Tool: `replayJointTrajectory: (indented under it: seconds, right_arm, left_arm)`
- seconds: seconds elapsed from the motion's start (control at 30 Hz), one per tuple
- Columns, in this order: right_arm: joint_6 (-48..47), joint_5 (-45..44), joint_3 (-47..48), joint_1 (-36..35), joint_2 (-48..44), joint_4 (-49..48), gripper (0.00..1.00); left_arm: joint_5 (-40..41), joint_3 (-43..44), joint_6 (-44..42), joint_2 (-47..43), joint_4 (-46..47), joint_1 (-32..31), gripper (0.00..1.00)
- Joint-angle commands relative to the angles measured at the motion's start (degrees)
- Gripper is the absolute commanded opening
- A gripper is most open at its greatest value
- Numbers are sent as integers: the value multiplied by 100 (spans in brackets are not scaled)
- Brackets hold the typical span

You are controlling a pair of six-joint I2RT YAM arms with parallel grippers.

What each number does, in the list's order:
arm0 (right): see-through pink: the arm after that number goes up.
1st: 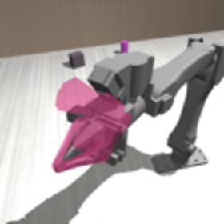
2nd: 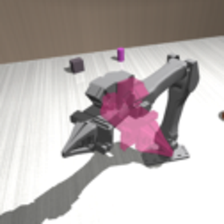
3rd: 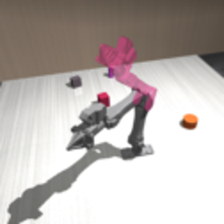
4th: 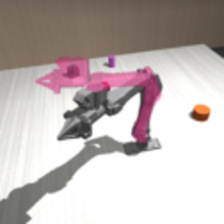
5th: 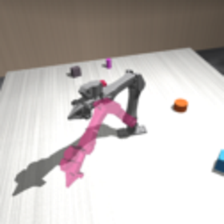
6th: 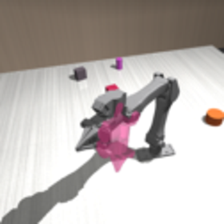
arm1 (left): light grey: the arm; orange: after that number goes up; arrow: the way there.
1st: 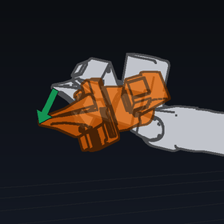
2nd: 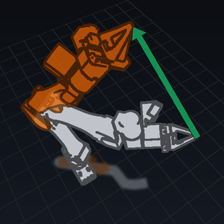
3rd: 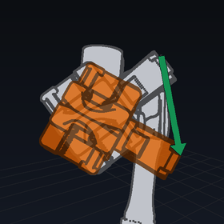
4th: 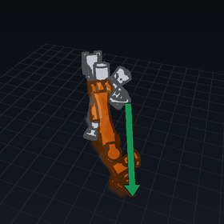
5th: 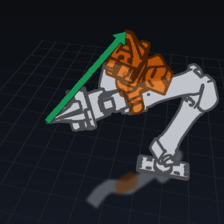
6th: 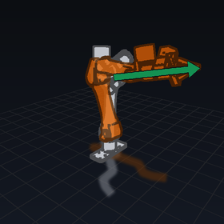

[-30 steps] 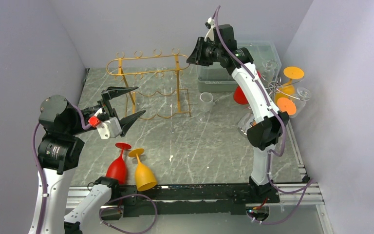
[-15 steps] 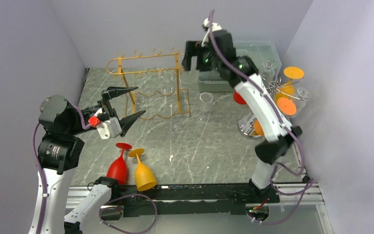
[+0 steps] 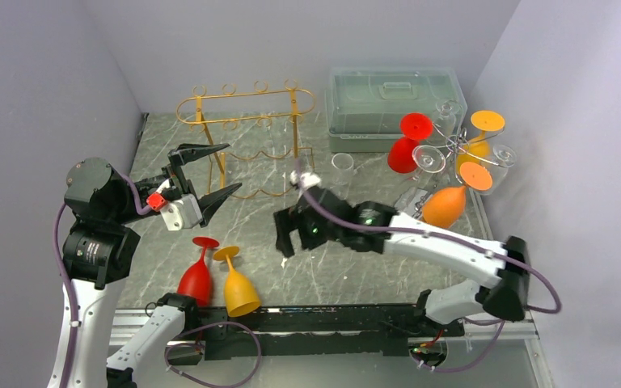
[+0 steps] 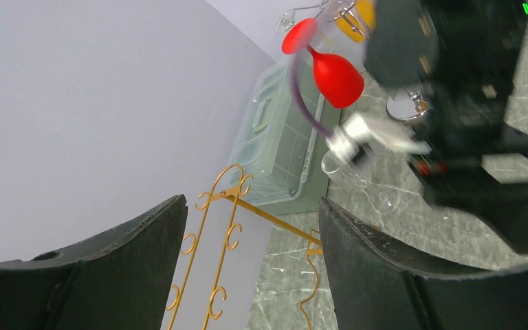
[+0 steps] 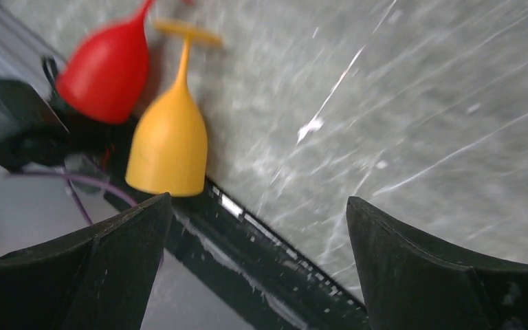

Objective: Place the wine glass upside down on the wine glass rack
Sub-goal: Pick up the wine glass at the center of the board.

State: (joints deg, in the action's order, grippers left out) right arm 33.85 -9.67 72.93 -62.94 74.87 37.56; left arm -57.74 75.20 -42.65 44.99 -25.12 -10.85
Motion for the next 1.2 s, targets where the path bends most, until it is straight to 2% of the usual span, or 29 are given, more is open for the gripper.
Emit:
replayJointTrajectory:
  seconds: [0.0, 0.27, 0.57, 0.7, 0.93, 1.0, 1.17]
  right_arm:
    - [848, 738, -351, -319, 544, -809, 100]
    - [914, 1419, -50, -776, 1708, -1625, 100]
    - [944, 2033, 712, -1095, 3248, -1861, 100]
    - [898, 1902, 1115, -1297, 3783, -1664, 100]
    - [921, 1443, 900, -1386, 3947, -1441, 99]
    - [825, 1102, 683, -1379, 3715, -1385, 93]
    - [301, 185, 3, -1363, 2872, -1556, 66]
  left_arm:
    - [-20, 1, -61, -8, 43, 4, 75]
    - [-20, 1, -61, -8, 43, 4, 75]
    - [-20, 1, -61, -8, 43, 4, 75]
    - [-20, 1, -61, -8, 43, 4, 75]
    - [-20, 1, -61, -8, 43, 4, 75]
    - [-20, 1, -61, -8, 43, 4, 75]
    - [-20, 1, -61, -8, 43, 4, 75]
